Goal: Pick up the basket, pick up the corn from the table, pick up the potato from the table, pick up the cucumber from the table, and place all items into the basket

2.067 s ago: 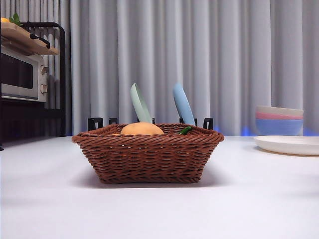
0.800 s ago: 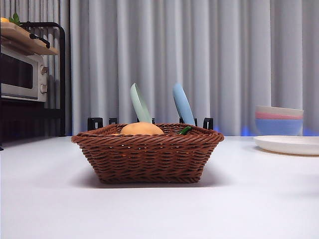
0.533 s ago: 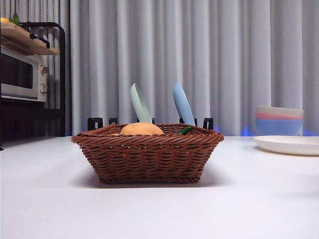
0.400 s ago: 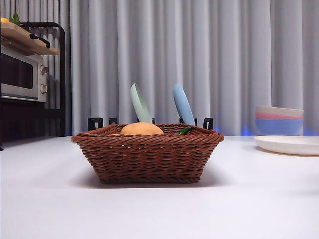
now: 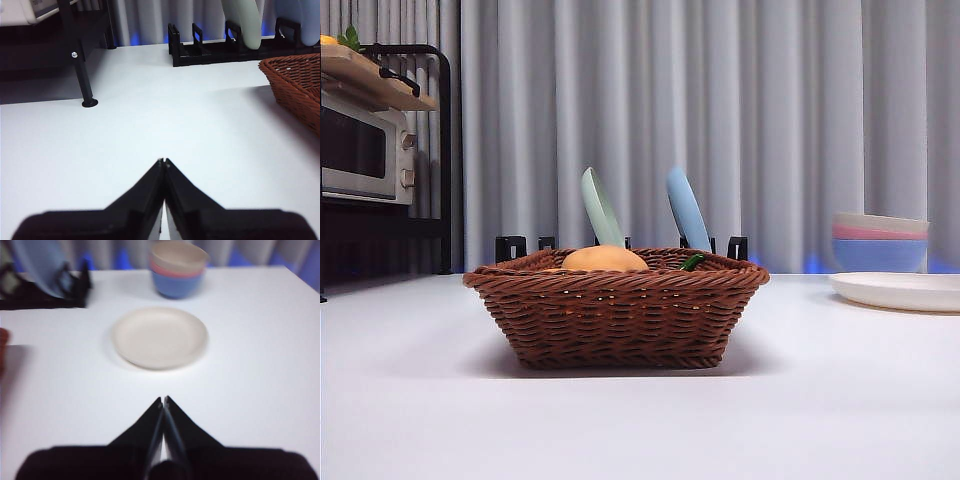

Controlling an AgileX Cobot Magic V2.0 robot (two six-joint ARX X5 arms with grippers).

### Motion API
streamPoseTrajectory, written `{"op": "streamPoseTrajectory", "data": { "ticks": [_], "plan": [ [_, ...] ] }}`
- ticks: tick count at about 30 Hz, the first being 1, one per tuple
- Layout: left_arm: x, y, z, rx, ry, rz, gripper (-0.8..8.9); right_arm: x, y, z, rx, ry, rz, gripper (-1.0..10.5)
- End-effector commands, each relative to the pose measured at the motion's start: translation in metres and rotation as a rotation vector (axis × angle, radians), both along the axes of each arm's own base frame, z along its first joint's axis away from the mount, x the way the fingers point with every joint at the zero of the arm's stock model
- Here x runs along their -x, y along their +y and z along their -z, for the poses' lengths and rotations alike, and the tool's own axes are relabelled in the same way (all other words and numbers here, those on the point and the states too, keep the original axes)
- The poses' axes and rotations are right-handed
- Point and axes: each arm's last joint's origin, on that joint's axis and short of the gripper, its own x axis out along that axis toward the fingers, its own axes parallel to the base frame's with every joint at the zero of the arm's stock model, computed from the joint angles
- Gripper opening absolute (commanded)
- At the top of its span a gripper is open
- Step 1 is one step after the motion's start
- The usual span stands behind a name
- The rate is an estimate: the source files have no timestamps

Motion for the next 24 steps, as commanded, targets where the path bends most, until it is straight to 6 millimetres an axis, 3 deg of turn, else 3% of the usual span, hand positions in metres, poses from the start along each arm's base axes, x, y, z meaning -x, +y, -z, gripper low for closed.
{"op": "streamPoseTrajectory", "data": {
  "ticks": [1, 5, 11, 16, 24],
  "plan": [
    [0.000, 0.000, 0.003, 0.006, 0.011, 0.001, 0.00, 0.004, -0.004, 0.018, -0.086, -0.021, 0.071, 0.0],
    [0.000, 0.000, 0.003, 0.006, 0.012, 0.001, 0.00, 0.005, -0.009, 0.038, -0.085, -0.134, 0.102, 0.0],
    [0.000, 0.000, 0.003, 0.006, 0.012, 0.001, 0.00, -0.004, -0.002, 0.078, -0.007, -0.273, -0.235, -0.1],
    [0.000, 0.000, 0.003, 0.006, 0.011, 0.001, 0.00, -0.004, -0.002, 0.101, -0.029, -0.260, -0.238, -0.1],
    [0.000, 0.000, 0.004, 0.006, 0.015, 0.001, 0.00, -0.007, -0.002, 0.119, -0.039, -0.192, -0.235, -0.1]
  ]
}}
